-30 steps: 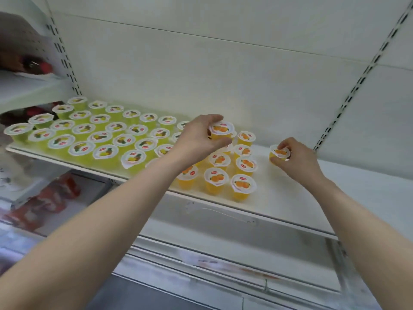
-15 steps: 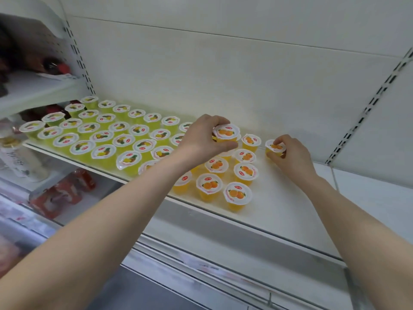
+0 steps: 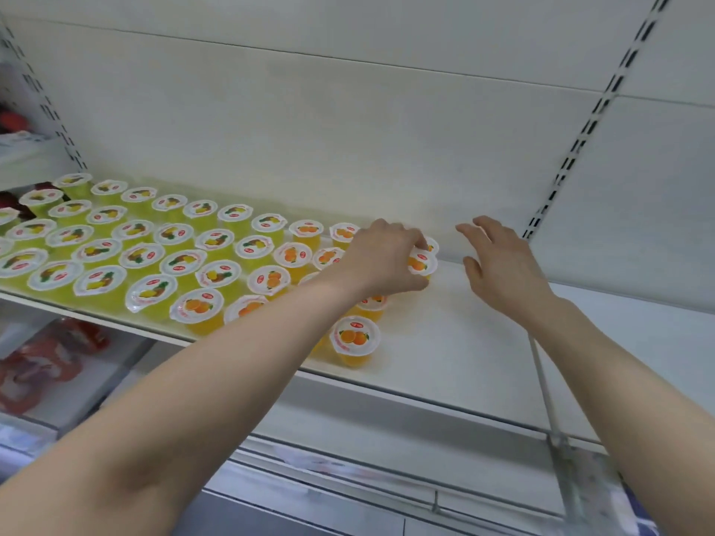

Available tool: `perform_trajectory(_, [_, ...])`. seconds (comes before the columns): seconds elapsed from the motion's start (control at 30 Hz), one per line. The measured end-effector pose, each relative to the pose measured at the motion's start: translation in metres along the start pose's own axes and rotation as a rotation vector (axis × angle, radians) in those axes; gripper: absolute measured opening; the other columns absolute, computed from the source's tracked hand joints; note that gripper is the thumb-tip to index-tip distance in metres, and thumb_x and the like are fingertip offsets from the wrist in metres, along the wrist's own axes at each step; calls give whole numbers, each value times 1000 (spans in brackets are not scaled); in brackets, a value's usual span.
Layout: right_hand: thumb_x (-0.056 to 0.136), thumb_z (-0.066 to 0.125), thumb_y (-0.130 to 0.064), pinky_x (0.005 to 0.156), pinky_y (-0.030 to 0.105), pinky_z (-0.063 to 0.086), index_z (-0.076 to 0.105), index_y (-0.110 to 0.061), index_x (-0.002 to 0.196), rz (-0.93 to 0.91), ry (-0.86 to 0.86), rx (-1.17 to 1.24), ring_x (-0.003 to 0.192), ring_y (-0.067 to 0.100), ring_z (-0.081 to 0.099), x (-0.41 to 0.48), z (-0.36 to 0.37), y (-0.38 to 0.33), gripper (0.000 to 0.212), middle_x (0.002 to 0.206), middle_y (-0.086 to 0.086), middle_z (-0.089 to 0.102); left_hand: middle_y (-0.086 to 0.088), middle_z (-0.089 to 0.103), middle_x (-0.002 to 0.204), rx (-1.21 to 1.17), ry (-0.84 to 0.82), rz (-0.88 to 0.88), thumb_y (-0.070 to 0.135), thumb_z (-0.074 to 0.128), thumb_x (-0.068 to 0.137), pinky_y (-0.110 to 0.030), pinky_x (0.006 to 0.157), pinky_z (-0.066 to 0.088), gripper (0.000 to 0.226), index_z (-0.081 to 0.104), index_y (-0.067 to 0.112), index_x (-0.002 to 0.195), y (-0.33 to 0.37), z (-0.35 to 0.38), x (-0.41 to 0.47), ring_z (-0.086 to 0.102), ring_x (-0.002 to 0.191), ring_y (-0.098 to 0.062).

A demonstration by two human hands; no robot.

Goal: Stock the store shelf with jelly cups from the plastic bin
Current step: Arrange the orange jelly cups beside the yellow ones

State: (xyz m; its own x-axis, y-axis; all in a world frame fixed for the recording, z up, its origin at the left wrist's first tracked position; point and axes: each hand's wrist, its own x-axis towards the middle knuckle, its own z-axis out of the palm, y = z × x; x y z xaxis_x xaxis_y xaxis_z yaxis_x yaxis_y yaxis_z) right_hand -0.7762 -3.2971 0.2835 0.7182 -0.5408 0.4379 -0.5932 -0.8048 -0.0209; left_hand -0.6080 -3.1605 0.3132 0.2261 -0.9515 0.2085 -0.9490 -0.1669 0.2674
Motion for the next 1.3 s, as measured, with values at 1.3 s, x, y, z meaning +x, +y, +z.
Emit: perform_trajectory(1.3, [92, 45, -35, 98, 48, 39, 47, -13, 139, -506, 120, 92, 123, 35, 49, 32, -32, -344, 52, 129, 13, 56, -8, 66, 104, 379, 429, -178, 44, 50, 86, -41, 87, 46, 42, 67, 14, 112, -249, -132, -287, 58, 97, -32])
